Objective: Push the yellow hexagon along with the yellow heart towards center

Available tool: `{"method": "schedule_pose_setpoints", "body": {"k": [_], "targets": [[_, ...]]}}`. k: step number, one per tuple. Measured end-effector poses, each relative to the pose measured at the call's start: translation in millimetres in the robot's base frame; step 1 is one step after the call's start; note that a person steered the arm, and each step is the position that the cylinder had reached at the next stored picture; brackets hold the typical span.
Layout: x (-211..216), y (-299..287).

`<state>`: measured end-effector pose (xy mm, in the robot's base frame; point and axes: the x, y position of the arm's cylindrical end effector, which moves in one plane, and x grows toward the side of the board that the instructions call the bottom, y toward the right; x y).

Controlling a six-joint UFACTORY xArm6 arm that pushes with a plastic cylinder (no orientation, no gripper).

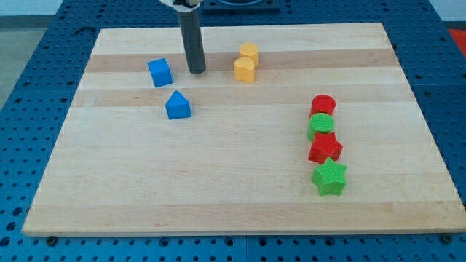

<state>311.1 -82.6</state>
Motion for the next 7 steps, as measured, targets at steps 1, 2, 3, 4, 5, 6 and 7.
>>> {"method": "schedule_pose_setpoints", "body": {"k": [1, 2, 3, 4, 5, 6, 7], "targets": [[-29.3, 0.1], [-75.1, 22.1], [-75.0, 42.9], [-78.4, 70.3], [-78.4, 80.7], [-78.4, 91.4], [-78.3, 91.4]]}}
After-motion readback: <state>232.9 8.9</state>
